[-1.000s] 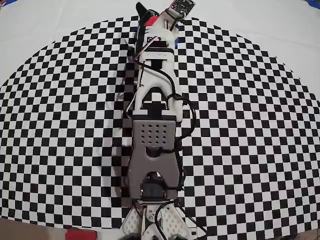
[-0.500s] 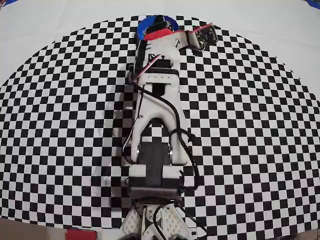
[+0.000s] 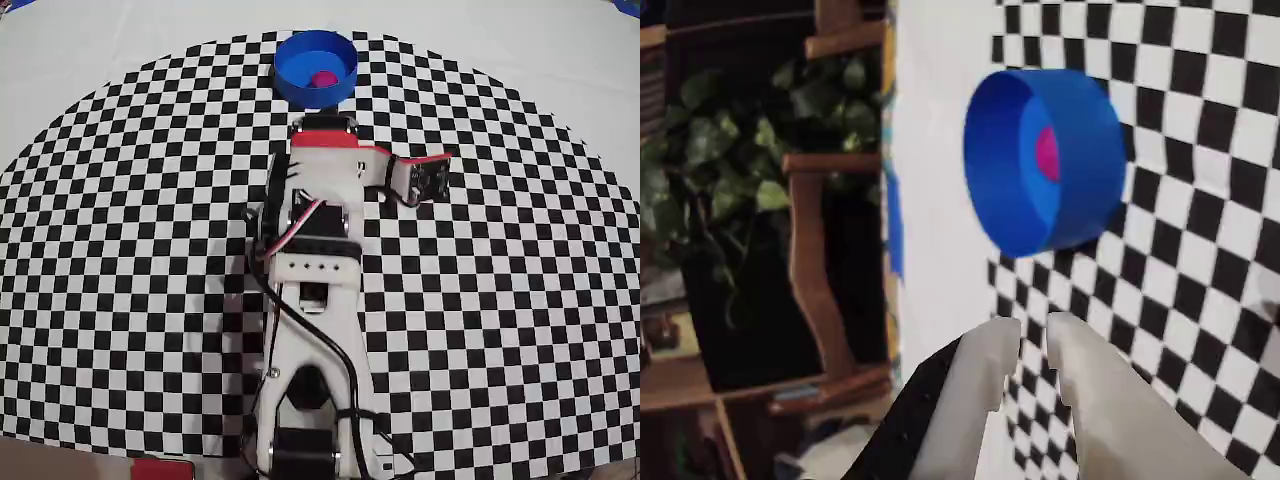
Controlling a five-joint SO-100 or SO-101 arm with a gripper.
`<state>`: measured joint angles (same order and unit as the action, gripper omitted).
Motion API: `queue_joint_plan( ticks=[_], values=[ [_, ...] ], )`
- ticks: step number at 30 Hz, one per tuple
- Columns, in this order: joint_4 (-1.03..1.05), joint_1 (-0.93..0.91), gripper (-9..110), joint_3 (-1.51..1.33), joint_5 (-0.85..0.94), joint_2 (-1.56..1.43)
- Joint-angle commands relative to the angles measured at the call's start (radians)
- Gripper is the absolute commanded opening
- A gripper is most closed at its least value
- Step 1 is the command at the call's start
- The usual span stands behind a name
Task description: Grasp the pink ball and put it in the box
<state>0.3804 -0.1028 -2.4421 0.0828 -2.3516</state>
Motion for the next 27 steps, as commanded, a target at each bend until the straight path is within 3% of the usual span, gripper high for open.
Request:
queue_joint_plan(
  ticks=[1, 11, 27],
  values=[
    [0.049, 0.028, 0, -0.123, -0.012, -0.184],
    [0.230, 0.098, 0, -0.448, -0.015, -0.563],
    [0.469, 0.115, 0, -0.658, -0.015, -0.899]
  ],
)
